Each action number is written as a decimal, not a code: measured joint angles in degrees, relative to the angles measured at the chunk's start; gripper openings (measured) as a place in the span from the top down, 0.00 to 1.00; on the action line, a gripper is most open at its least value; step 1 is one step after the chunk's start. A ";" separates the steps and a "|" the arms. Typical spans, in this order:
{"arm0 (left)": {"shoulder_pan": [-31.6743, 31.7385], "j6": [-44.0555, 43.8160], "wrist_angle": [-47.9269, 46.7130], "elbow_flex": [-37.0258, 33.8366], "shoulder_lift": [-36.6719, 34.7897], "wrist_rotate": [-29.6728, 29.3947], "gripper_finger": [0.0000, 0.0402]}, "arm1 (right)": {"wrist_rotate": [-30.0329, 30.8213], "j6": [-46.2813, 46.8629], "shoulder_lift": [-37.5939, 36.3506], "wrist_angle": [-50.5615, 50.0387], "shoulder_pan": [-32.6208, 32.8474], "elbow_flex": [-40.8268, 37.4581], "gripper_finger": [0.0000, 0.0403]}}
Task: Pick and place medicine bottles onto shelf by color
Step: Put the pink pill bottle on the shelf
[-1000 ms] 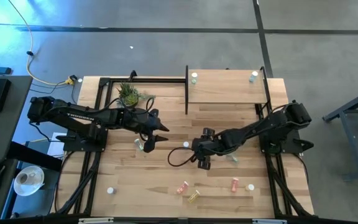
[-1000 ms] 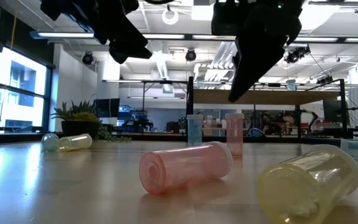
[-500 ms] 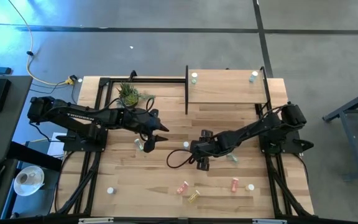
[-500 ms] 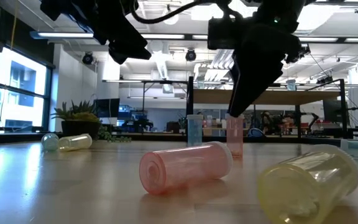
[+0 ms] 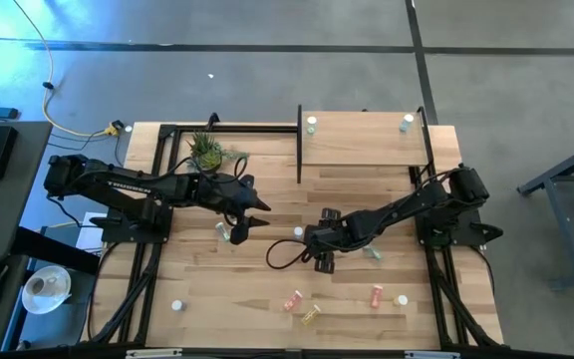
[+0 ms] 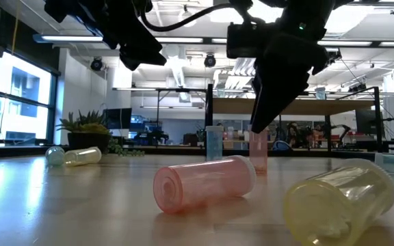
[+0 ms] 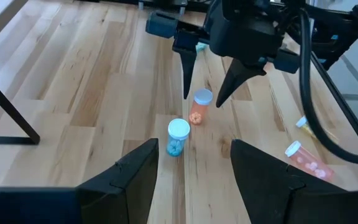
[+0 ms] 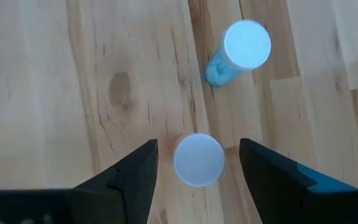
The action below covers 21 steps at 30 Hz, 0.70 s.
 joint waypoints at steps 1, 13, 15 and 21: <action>0.00 0.00 0.00 0.01 0.00 0.01 0.52 | 0.00 0.04 0.00 0.04 0.00 0.00 0.46; 0.00 0.00 0.02 0.00 0.00 0.00 0.52 | -2.35 0.05 0.92 0.16 -0.02 0.00 0.58; 0.00 0.01 0.04 0.00 0.00 0.00 0.52 | -2.26 0.04 0.92 0.13 -0.02 0.00 0.62; 0.00 1.05 0.04 0.00 0.00 0.02 0.52 | -2.11 0.00 0.92 -0.05 -0.02 0.00 0.70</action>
